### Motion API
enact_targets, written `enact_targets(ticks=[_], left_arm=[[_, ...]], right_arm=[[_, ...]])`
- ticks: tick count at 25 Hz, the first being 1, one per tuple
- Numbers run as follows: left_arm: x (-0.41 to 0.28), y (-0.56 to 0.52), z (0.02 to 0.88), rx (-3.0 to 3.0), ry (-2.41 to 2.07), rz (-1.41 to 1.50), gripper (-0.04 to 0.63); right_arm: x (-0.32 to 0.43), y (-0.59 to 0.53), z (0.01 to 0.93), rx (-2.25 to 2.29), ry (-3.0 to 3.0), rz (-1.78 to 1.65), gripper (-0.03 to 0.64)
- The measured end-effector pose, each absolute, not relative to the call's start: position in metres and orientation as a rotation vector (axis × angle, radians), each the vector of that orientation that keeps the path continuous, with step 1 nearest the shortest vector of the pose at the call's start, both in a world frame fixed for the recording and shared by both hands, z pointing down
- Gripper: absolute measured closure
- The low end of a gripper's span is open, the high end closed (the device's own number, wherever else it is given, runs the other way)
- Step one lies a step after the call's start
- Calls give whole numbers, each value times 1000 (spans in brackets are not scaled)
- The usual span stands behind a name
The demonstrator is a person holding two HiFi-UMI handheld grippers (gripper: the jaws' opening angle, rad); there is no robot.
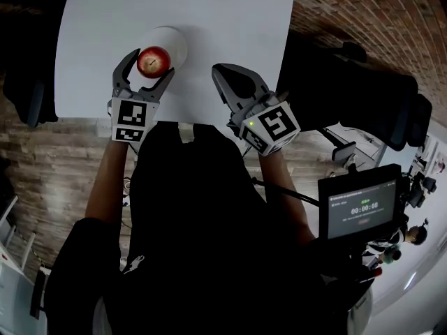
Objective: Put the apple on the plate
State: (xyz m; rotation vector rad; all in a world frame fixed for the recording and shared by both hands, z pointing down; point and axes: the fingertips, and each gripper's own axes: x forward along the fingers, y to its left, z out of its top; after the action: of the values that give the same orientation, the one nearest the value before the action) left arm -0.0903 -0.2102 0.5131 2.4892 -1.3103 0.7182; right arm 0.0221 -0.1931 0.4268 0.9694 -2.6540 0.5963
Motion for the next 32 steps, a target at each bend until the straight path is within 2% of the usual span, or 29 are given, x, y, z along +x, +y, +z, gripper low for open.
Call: enact_targets(ticks=[12, 32], left_arm=[[-94, -230, 538, 2517, -1268, 712, 206], [-73, -244, 585, 2556, -1159, 858, 206]], right_arm=[[15, -200, 441, 1003, -2613, 624, 612], [29, -190, 451, 1070, -2531, 692, 612]])
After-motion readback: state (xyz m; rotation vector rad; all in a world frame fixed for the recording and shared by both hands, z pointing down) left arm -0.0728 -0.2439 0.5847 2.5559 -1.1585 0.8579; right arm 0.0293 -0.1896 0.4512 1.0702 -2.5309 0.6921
